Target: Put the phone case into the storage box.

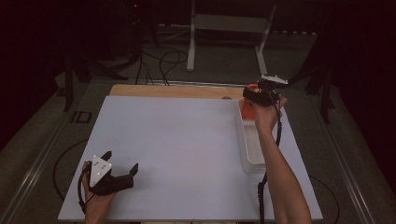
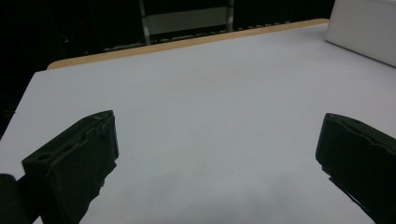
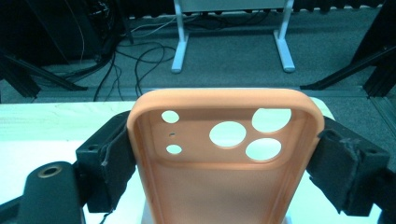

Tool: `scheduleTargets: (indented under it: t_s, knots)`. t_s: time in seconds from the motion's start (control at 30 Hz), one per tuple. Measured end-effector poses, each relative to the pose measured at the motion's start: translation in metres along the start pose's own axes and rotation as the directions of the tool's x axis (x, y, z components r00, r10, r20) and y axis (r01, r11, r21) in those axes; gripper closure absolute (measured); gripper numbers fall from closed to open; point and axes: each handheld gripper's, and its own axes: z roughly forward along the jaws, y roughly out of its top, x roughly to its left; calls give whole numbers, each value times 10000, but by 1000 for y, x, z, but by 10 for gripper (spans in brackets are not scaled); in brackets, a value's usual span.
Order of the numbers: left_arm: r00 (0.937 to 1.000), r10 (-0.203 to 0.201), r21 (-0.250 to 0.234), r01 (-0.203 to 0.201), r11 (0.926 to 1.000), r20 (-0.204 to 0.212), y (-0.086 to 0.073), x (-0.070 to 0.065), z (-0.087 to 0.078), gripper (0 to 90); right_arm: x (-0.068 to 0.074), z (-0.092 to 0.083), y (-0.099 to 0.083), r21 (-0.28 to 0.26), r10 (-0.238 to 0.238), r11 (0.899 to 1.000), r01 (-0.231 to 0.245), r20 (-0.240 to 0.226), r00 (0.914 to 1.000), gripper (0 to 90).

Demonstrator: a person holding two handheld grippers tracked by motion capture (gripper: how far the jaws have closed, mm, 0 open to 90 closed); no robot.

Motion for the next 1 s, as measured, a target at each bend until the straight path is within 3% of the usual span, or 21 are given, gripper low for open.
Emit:
scheduleTargets:
  t_s: [1.0]
  knots:
    - [10000,19,-1,-19,10000,-13,0,1,-1,1,-1,9,-16,458,-185,9988,189,-90,9998,160]
